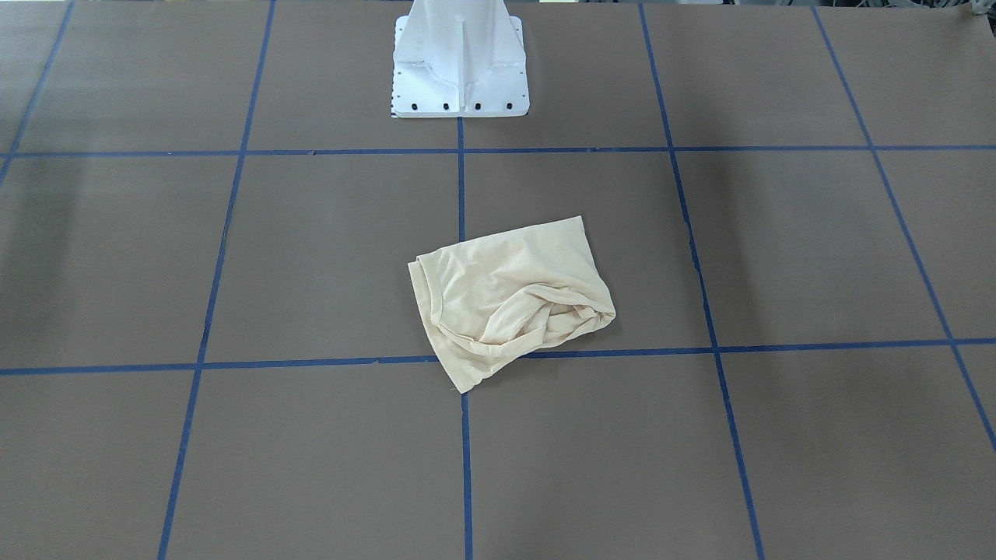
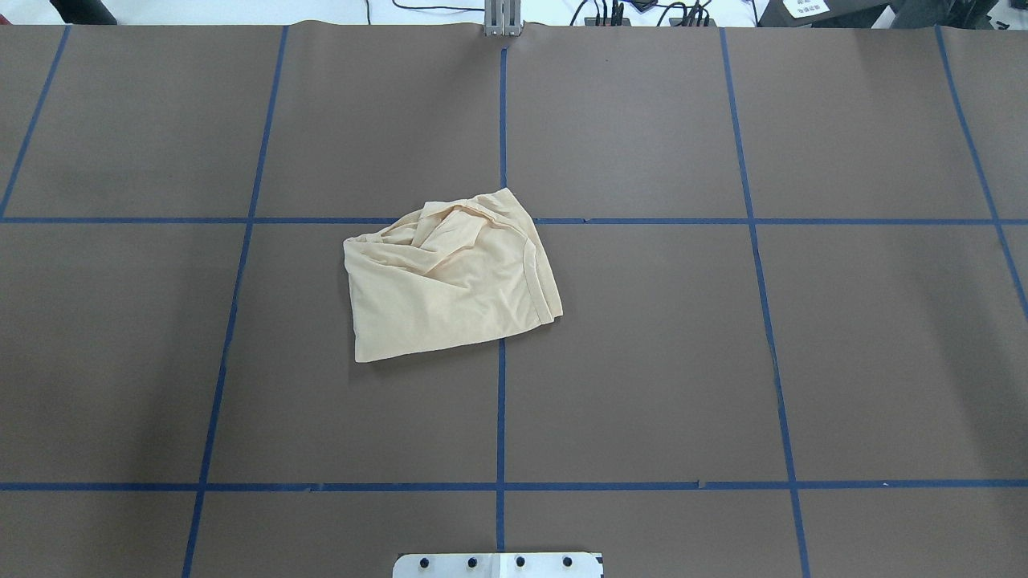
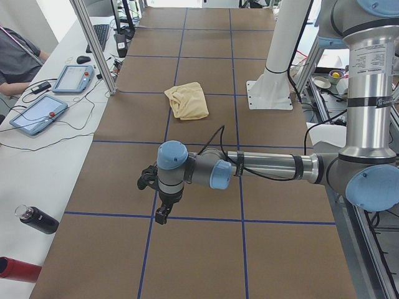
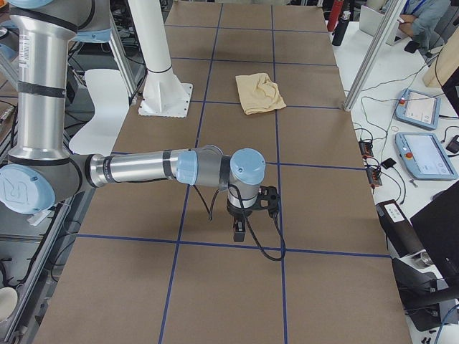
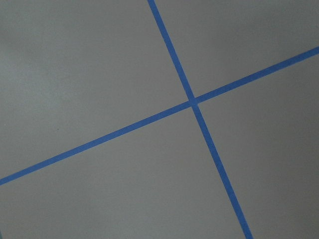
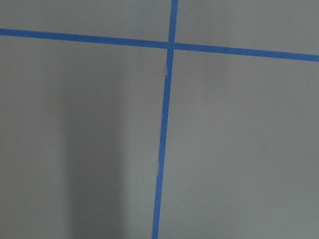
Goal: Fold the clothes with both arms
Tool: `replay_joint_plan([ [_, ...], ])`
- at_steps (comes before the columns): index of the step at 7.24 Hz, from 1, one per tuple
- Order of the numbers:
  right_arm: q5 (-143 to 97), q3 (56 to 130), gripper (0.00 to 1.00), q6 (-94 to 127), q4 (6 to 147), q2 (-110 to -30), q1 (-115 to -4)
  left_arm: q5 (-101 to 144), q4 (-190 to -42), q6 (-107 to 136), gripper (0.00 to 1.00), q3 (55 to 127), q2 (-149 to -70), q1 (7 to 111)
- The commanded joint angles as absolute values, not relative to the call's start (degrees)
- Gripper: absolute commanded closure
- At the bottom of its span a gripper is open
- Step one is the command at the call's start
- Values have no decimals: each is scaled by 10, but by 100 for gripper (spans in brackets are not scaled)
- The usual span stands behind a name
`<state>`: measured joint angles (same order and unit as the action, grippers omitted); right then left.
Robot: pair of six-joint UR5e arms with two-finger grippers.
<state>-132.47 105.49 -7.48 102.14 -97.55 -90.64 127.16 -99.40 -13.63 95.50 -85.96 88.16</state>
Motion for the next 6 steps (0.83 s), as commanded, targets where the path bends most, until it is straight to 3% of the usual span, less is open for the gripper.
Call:
replay_joint_plan([
  [1, -1325, 1049, 0, -74, 1017, -980, -906, 1272, -994, -135, 0, 954, -860, 882],
  [6, -1325, 1043, 0, -75, 1015, -982, -906, 1272, -1000, -94, 0, 948, -860, 882],
])
